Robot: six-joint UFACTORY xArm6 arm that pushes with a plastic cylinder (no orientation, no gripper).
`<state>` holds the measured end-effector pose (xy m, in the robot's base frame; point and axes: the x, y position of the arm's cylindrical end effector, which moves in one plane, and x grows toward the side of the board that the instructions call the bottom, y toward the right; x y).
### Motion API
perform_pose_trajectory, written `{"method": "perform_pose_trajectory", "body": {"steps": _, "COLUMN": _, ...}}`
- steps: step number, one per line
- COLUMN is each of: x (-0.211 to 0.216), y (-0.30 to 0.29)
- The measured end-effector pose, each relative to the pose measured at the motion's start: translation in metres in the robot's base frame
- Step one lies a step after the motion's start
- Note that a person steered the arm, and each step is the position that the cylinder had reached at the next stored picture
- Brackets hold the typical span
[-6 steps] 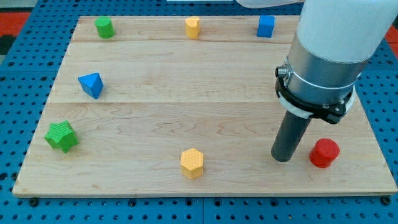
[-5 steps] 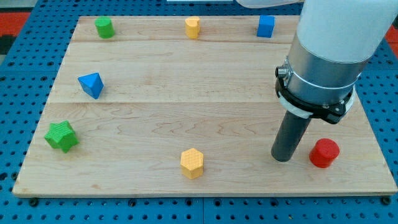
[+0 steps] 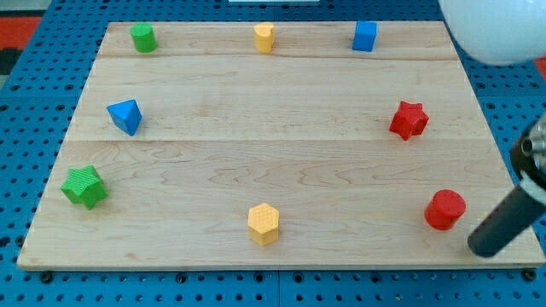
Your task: Push the red circle into the red star
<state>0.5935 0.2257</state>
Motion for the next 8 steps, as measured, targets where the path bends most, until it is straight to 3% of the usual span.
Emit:
{"method": "perform_pose_trajectory", "body": {"steps": 1, "x": -0.017, "y": -0.06}}
{"method": "perform_pose_trajectory", "body": {"steps": 2, "x": -0.051, "y": -0.062}}
{"method": "perform_pose_trajectory", "body": {"steps": 4, "x": -0.021, "y": -0.021}}
{"method": "perform_pose_trajectory", "body": {"steps": 5, "x": -0.053, "y": -0.001}}
{"method": "perform_pose_trajectory", "body": {"steps": 6, "x": -0.093, "y": -0.017}}
{"method": "perform_pose_trajectory", "body": {"steps": 7, "x": -0.105, "y": -0.041}}
{"method": "perform_pose_trajectory", "body": {"steps": 8, "x": -0.062, "y": -0.038}}
